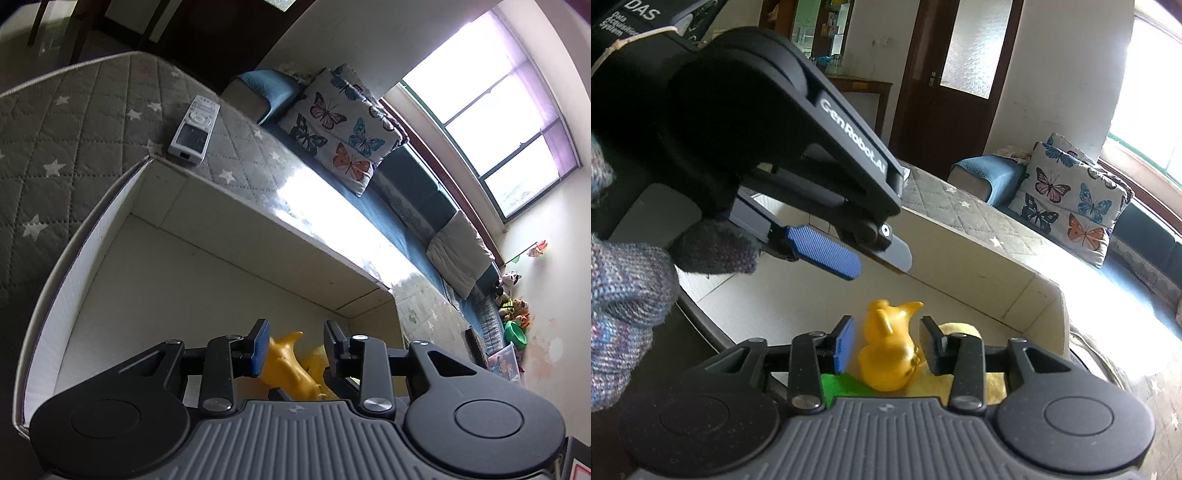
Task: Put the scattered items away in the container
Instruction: 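Carry the figure over the box and open the right tool, then move the right tool toward the red-and-yellow round cup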
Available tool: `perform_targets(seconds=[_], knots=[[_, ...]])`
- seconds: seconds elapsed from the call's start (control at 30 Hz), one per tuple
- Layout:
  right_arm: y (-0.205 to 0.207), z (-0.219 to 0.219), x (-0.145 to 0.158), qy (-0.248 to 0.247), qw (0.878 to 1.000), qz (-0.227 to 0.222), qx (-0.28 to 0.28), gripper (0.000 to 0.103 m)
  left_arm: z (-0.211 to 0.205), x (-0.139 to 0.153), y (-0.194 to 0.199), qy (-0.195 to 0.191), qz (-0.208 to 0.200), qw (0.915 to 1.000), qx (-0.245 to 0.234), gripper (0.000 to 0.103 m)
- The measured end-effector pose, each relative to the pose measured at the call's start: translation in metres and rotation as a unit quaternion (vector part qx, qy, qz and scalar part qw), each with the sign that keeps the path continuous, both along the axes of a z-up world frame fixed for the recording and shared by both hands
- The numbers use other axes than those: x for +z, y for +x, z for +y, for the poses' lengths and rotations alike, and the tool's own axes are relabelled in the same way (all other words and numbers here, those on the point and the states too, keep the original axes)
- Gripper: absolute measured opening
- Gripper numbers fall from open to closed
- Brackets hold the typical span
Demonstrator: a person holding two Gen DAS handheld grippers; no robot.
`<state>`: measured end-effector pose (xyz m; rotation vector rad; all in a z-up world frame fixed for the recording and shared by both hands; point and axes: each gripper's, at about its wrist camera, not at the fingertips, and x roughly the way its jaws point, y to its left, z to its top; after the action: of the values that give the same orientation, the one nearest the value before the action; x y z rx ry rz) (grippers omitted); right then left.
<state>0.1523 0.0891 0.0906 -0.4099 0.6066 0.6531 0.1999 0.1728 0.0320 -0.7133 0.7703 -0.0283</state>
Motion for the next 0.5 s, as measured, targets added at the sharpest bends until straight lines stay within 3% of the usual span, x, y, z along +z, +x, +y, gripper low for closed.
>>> perform_targets(seconds=[0.1, 0.5], knots=[[-0.005, -0.008, 0.004, 0.011, 1.0, 0.002, -0.001, 0.046, -0.006, 0.008, -0.005, 0.014, -0.01, 0.9998, -0.005, 0.034], [-0.042, -0.071, 0.023, 0.051, 0.998, -0.022, -0.026, 0.075, -0.049, 0.04, -0.05, 0.093, -0.07, 0.9927, -0.031, 0.034]])
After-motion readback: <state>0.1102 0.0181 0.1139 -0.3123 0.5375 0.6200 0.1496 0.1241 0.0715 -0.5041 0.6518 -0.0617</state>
